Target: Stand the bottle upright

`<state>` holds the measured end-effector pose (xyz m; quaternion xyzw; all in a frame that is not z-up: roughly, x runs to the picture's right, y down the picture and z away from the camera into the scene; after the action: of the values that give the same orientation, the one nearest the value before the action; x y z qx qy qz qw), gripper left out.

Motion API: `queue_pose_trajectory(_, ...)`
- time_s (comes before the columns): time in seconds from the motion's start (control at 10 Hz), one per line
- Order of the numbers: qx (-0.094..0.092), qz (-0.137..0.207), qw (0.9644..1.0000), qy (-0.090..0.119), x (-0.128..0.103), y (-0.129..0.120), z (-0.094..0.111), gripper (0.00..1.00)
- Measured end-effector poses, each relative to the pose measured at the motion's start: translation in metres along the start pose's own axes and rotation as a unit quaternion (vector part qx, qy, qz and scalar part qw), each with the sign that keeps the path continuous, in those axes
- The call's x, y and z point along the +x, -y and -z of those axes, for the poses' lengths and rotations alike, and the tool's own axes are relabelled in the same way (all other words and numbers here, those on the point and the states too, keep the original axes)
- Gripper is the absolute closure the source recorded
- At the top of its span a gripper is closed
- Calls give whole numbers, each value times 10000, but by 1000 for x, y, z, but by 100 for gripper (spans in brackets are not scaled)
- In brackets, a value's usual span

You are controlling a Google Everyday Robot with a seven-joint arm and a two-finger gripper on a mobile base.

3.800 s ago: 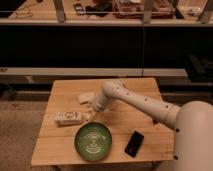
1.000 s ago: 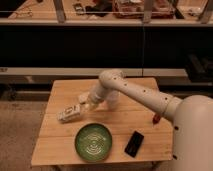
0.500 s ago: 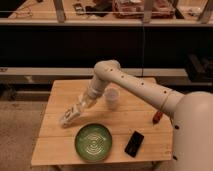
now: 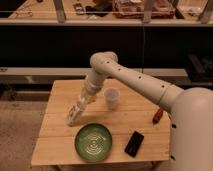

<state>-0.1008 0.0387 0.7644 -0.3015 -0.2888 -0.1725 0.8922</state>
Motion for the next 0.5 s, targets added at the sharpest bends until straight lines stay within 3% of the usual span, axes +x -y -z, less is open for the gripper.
queue_pose_trajectory(0.5,47,170,9993,-328,5,6,29,66)
